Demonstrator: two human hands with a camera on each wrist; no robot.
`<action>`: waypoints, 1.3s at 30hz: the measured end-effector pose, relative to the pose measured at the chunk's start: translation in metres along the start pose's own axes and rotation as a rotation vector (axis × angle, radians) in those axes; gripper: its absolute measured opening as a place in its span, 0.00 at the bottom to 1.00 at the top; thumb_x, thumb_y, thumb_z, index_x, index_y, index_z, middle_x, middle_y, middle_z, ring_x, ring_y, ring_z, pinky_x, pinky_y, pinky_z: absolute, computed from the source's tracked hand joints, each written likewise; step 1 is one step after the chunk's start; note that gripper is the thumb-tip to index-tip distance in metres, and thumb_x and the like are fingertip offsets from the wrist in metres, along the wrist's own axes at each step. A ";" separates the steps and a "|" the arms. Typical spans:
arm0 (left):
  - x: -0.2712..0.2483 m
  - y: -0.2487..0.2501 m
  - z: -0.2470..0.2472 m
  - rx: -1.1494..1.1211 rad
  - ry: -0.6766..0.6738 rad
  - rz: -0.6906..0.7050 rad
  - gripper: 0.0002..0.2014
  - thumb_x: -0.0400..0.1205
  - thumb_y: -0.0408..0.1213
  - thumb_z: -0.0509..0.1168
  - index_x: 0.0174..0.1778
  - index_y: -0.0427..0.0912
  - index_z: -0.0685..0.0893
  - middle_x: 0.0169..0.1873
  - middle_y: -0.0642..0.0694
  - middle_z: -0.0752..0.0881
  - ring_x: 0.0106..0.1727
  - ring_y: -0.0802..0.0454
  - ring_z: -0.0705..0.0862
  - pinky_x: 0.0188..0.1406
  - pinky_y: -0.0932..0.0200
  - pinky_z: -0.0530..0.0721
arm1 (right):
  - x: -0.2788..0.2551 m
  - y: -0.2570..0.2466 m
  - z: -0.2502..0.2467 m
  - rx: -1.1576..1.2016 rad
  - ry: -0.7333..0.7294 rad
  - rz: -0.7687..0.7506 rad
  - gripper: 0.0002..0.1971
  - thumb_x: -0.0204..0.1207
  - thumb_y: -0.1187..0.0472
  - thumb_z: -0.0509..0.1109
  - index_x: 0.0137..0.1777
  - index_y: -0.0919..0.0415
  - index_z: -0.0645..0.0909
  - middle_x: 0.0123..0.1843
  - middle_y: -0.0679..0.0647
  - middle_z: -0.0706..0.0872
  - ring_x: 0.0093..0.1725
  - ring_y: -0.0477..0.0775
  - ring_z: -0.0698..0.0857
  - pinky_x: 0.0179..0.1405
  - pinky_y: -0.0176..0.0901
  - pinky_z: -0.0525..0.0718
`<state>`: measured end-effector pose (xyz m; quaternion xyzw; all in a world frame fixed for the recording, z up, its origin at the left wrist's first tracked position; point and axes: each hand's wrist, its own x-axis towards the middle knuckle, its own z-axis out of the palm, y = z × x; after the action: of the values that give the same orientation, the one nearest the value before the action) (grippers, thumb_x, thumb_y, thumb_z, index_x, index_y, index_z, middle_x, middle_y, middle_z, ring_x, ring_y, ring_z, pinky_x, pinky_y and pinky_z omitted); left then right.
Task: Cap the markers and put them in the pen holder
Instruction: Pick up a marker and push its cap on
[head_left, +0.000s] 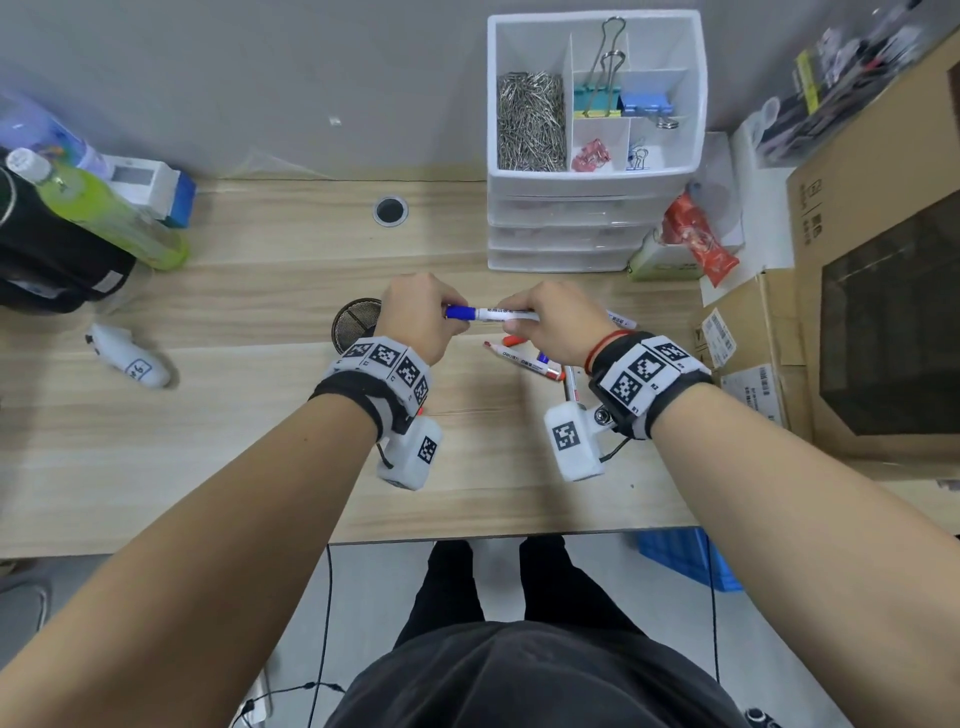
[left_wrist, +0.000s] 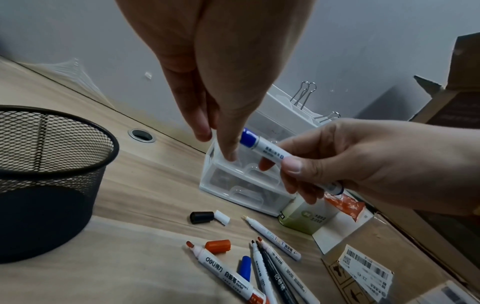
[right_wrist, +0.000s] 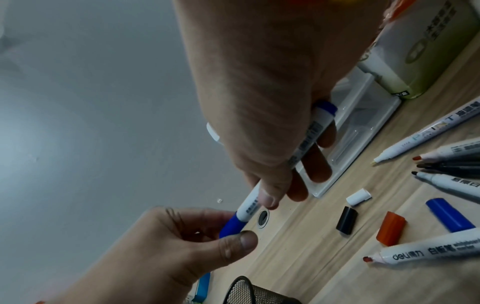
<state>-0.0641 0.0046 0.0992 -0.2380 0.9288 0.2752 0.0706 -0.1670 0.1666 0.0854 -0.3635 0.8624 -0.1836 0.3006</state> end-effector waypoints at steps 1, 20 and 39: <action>0.000 0.002 -0.001 0.006 0.005 0.014 0.07 0.74 0.39 0.76 0.47 0.48 0.93 0.36 0.45 0.89 0.41 0.46 0.82 0.41 0.58 0.74 | 0.001 -0.001 -0.001 -0.009 0.001 0.000 0.13 0.82 0.54 0.69 0.64 0.44 0.87 0.45 0.49 0.92 0.36 0.47 0.81 0.46 0.47 0.85; 0.014 -0.003 -0.005 -0.692 -0.167 -0.057 0.15 0.70 0.18 0.75 0.47 0.39 0.91 0.36 0.47 0.91 0.41 0.55 0.89 0.54 0.61 0.88 | 0.018 -0.025 0.002 0.100 -0.035 0.285 0.40 0.67 0.19 0.55 0.23 0.60 0.74 0.26 0.52 0.85 0.33 0.56 0.84 0.35 0.50 0.77; 0.031 0.002 0.030 -0.920 -0.272 -0.221 0.04 0.84 0.34 0.67 0.51 0.38 0.85 0.45 0.35 0.89 0.48 0.41 0.90 0.52 0.44 0.90 | 0.035 -0.020 0.004 1.105 -0.232 0.271 0.38 0.85 0.33 0.46 0.57 0.63 0.88 0.48 0.52 0.92 0.46 0.52 0.90 0.52 0.46 0.87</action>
<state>-0.0926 0.0102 0.0668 -0.3034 0.6625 0.6764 0.1075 -0.1731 0.1271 0.0800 -0.0568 0.6389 -0.5254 0.5590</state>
